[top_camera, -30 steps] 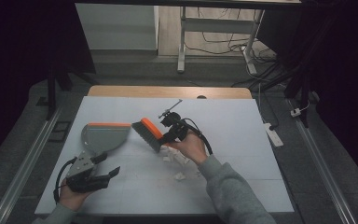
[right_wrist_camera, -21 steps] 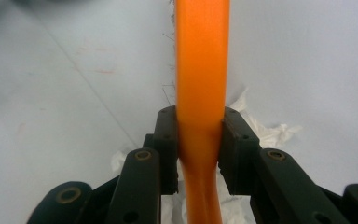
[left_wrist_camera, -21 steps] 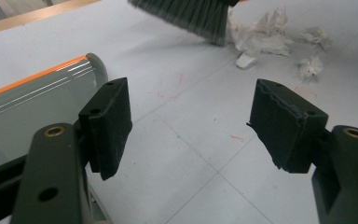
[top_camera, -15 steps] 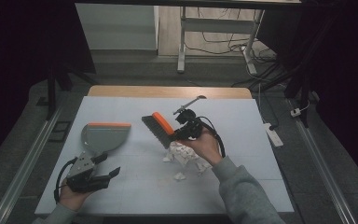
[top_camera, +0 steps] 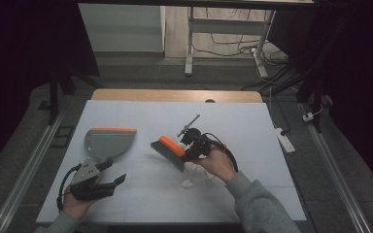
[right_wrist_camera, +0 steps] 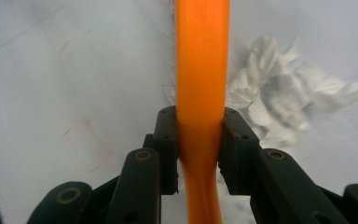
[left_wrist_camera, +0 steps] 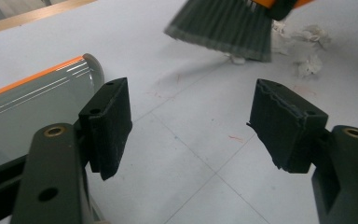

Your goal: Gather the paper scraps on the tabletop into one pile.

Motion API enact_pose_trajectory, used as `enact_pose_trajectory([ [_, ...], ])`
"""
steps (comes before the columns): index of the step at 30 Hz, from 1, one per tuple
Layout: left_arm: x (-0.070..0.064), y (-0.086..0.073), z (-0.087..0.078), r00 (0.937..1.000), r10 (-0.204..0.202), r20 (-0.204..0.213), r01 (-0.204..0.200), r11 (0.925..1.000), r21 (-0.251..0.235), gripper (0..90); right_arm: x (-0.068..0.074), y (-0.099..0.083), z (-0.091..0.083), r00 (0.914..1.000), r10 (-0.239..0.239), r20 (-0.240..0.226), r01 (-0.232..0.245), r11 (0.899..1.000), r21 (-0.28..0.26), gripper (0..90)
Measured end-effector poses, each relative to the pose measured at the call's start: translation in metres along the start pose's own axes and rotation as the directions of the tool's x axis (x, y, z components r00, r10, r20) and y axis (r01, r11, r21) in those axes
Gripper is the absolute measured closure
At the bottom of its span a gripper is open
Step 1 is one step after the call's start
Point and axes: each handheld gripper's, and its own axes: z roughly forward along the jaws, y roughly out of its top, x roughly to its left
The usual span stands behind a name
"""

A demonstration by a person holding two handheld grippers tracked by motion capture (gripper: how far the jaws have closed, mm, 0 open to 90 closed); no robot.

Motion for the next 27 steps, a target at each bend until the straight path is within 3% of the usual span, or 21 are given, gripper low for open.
enact_pose_trajectory([
  [2, 0.001, -0.001, 0.0, 1.0, -0.003, -0.003, 0.003, 1.0, -0.002, 30.1, -0.004, 0.001, -0.002, 0.9999, -0.001, 0.014, 0.001, 1.0, -0.018, 70.0],
  [4, 0.002, -0.001, 0.0, 1.0, -0.008, -0.004, 0.008, 1.0, -0.004, 30.1, -0.004, -0.001, -0.008, 0.9994, -0.012, -0.032, 0.01, 0.999, -0.044, 70.0],
  [6, 0.003, -0.002, 0.0, 0.9999, -0.011, -0.002, 0.011, 0.9999, -0.004, 30.1, 0.002, -0.005, -0.019, 0.9973, -0.056, -0.047, 0.053, 0.997, -0.062, 70.0],
  [10, 0.002, -0.001, 0.0, 1.0, -0.008, -0.003, 0.008, 1.0, -0.003, 30.1, 0.018, -0.02, -0.042, 0.9845, -0.154, -0.085, 0.149, 0.987, -0.057, 70.0],
  [14, 0.001, 0.0, 0.0, 1.0, -0.004, -0.002, 0.004, 1.0, -0.002, 30.1, 0.031, -0.038, -0.049, 0.9658, -0.199, -0.166, 0.206, 0.978, 0.027, 69.9],
  [17, 0.001, 0.0, 0.001, 1.0, -0.005, -0.002, 0.005, 1.0, -0.002, 30.1, 0.04, -0.049, -0.041, 0.9545, -0.225, -0.196, 0.254, 0.958, 0.134, 69.9],
  [19, 0.001, 0.0, 0.001, 1.0, -0.007, -0.001, 0.007, 1.0, -0.002, 30.1, 0.041, -0.052, -0.034, 0.9534, -0.241, -0.181, 0.272, 0.947, 0.17, 69.9],
  [20, 0.002, 0.0, 0.001, 1.0, -0.009, 0.001, 0.009, 1.0, -0.003, 30.1, 0.041, -0.052, -0.031, 0.9573, -0.24, -0.162, 0.269, 0.944, 0.19, 70.0],
  [23, 0.002, 0.0, 0.001, 1.0, -0.01, 0.001, 0.01, 0.9999, -0.003, 30.1, 0.034, -0.045, -0.027, 0.9601, -0.255, -0.114, 0.273, 0.943, 0.192, 70.0],
  [24, 0.002, 0.0, 0.001, 1.0, -0.01, 0.002, 0.01, 1.0, -0.002, 30.1, 0.032, -0.041, -0.026, 0.9627, -0.258, -0.079, 0.269, 0.942, 0.199, 70.0],
  [25, 0.002, 0.0, 0.001, 0.9999, -0.01, 0.003, 0.01, 0.9999, -0.002, 30.1, 0.028, -0.037, -0.024, 0.9598, -0.276, -0.049, 0.281, 0.939, 0.2, 69.9],
  [27, 0.002, 0.0, 0.001, 0.9999, -0.01, -0.001, 0.01, 0.9999, -0.004, 30.1, 0.02, -0.029, -0.022, 0.964, -0.265, -0.02, 0.264, 0.945, 0.192, 70.0],
])
